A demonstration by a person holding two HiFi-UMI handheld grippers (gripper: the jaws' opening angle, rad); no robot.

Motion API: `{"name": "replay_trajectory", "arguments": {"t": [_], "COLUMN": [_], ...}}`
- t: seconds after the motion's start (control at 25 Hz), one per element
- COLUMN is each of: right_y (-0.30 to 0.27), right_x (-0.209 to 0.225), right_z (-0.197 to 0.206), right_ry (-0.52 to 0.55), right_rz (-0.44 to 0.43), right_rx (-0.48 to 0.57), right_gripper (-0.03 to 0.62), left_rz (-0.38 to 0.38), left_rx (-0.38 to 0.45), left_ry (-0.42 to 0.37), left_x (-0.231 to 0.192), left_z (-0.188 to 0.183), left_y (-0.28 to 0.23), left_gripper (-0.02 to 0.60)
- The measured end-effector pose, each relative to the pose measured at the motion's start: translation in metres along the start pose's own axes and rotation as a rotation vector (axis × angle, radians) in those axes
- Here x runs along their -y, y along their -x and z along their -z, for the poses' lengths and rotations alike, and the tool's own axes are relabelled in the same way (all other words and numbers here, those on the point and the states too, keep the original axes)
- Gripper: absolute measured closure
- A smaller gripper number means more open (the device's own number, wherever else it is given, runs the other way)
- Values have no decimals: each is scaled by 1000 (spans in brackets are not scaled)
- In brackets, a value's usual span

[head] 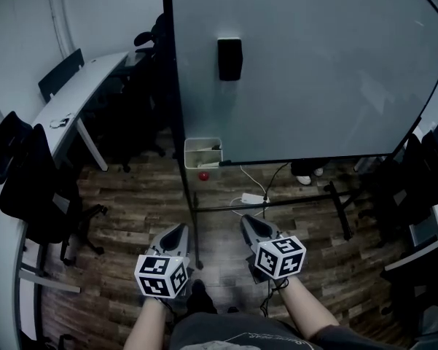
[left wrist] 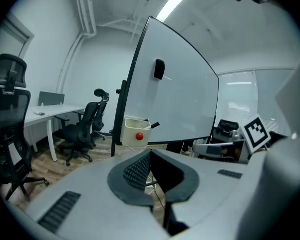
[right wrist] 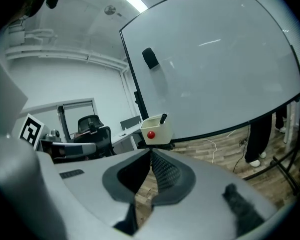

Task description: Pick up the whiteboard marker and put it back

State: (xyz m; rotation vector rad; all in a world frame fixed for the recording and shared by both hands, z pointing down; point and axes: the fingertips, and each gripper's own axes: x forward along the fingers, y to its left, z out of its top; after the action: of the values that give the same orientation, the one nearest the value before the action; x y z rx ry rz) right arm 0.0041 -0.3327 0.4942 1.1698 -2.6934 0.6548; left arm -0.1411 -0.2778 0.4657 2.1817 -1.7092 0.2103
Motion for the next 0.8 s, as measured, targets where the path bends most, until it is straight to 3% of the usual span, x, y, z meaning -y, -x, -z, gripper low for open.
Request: {"name": "replay_trajectory", "arguments": {"t": [0.8], "right_y": [-121], "right_x": [33], "right_z": [-51], "right_ry": [-118], "right_rz": [102], "right_rx": [77], "right_gripper": [564], "left_rz": [112], "left_rx": [-8], "left_ry": [-51], "left_x": [-88], "left_z": [-57], "left_y": [-104], "left_gripper": [568]}}
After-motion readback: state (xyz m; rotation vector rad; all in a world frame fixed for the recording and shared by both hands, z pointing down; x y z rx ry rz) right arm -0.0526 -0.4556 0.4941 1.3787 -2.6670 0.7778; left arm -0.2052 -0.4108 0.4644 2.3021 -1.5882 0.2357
